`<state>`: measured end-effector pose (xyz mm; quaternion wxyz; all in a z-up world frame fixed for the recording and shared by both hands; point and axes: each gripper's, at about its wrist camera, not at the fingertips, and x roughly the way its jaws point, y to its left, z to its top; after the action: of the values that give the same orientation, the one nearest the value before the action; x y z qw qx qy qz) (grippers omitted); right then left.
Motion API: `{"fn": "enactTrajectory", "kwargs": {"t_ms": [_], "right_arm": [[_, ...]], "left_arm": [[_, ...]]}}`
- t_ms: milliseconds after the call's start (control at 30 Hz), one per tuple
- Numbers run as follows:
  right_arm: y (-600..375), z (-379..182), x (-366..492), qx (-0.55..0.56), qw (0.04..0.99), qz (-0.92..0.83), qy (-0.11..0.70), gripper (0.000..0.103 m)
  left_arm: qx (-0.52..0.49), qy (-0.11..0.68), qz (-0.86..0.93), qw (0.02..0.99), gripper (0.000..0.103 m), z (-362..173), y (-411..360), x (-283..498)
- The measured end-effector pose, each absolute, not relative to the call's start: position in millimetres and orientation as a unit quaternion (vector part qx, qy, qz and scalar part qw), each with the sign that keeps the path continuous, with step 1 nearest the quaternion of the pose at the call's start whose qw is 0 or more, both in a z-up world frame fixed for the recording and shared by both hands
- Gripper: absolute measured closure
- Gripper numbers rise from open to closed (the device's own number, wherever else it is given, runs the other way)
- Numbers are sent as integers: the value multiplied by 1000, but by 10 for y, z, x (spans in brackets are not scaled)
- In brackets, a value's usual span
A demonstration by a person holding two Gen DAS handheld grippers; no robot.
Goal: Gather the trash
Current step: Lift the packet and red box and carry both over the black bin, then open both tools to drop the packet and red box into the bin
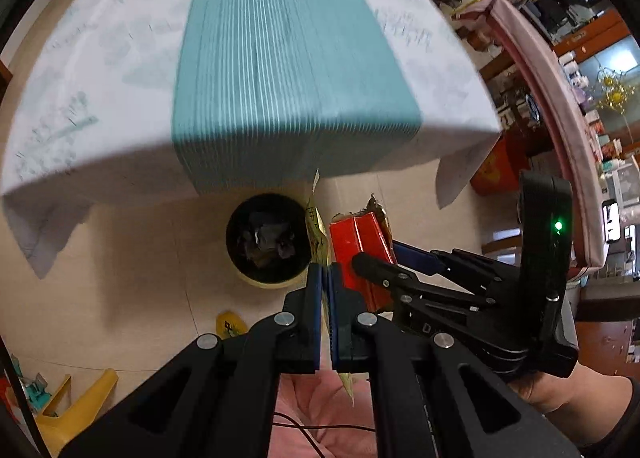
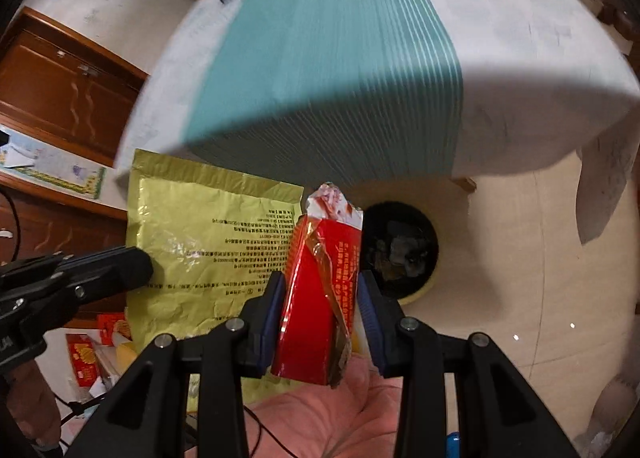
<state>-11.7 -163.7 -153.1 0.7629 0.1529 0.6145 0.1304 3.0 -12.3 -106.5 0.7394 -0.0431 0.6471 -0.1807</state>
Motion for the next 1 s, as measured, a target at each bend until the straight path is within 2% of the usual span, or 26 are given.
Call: {"fn": "enactTrajectory", "kwargs": {"t_ms": [433,600,833,1000], "right_arm": [[-1771,-3160,-17,203,734,39,647,65],[-1789,-3665,159,210,731,22,649,61],[-1739,-4197,298,190,715,17,672,56],[-1730,-4152,284,183,731,23,657,46]], "left_arm": [[-32,660,-162,733,102,-2717,-173,352],[-17,657,-159,737,101,-3195,-251,407],[4,657,-131,742,87,-3586,-285,298],[10,655,-120,746,84,-3599,-273,223]]}}
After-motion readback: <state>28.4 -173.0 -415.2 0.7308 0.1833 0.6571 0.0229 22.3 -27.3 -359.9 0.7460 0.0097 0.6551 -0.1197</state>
